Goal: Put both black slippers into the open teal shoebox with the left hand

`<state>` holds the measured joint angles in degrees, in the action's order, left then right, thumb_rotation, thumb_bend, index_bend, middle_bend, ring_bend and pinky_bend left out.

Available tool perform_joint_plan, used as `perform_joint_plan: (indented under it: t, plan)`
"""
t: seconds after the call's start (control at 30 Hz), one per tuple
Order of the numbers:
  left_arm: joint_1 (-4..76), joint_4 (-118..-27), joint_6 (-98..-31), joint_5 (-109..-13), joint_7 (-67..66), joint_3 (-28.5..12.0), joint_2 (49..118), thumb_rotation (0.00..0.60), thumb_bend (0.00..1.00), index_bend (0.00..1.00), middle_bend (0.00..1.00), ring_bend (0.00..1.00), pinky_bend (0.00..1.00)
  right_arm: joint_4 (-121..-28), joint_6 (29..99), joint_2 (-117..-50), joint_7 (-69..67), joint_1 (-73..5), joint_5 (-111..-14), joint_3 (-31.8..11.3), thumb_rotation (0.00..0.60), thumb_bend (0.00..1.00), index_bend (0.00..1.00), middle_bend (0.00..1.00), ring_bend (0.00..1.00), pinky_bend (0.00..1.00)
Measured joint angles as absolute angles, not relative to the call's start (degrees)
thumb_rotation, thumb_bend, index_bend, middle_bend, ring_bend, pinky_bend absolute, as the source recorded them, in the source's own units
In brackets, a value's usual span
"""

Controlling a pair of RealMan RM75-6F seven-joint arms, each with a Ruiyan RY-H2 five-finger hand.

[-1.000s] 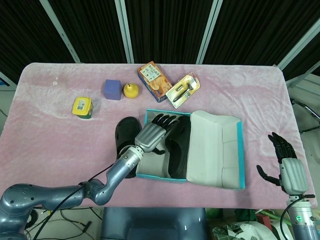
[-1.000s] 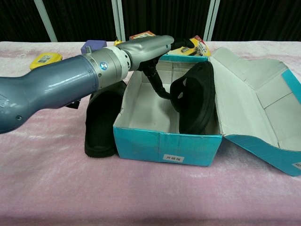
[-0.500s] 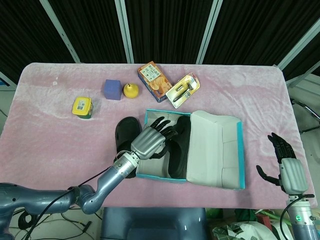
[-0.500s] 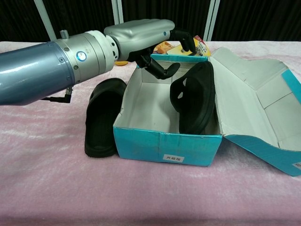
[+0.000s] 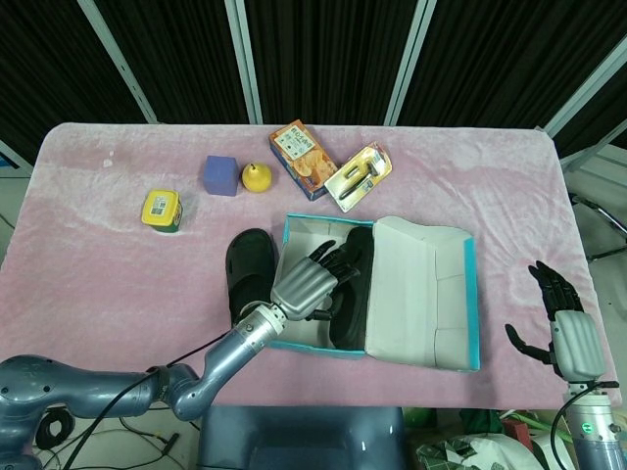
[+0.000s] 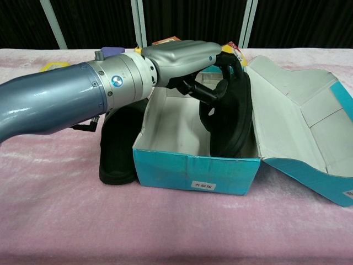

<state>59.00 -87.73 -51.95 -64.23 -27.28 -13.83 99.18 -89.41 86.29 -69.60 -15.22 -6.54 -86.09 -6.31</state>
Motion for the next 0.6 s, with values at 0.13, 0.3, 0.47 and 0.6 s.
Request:
perform_joint_plan:
  t: [0.13, 0.3, 0.47, 0.6]
  plan:
    - [59.36, -87.36, -51.71, -64.37, -27.36, -13.54, 99.58, 0.316, 0.67, 0.21, 0.25, 0.08, 0.05, -89.27, 86.16, -69.67, -15.37, -6.56, -86.0, -6.32, 0.6, 0.23, 0.0, 0.02, 0.0, 0.09]
    - [59.79, -86.66, -51.71, -64.73, -26.95, -13.57, 100.35, 0.314, 0.67, 0.21, 0.26, 0.08, 0.05, -89.12, 85.88, -69.71, -15.47, -6.65, -85.82, -6.36, 0.6, 0.23, 0.0, 0.02, 0.0, 0.09]
    - [60.42, -85.69, -50.61, -63.76, -27.74, -13.28, 100.78, 0.314, 0.66, 0.2, 0.26, 0.08, 0.05, -89.02, 85.78, -69.7, -15.63, -6.62, -85.6, -6.43, 0.6, 0.22, 0.0, 0.02, 0.0, 0.09]
    - [60.7, -85.1, -49.89, -62.19, -28.86, -12.7, 101.09, 0.314, 0.66, 0.2, 0.26, 0.08, 0.05, -88.87, 85.64, -69.75, -15.74, -6.62, -85.51, -6.41, 0.6, 0.23, 0.0, 0.03, 0.0, 0.09]
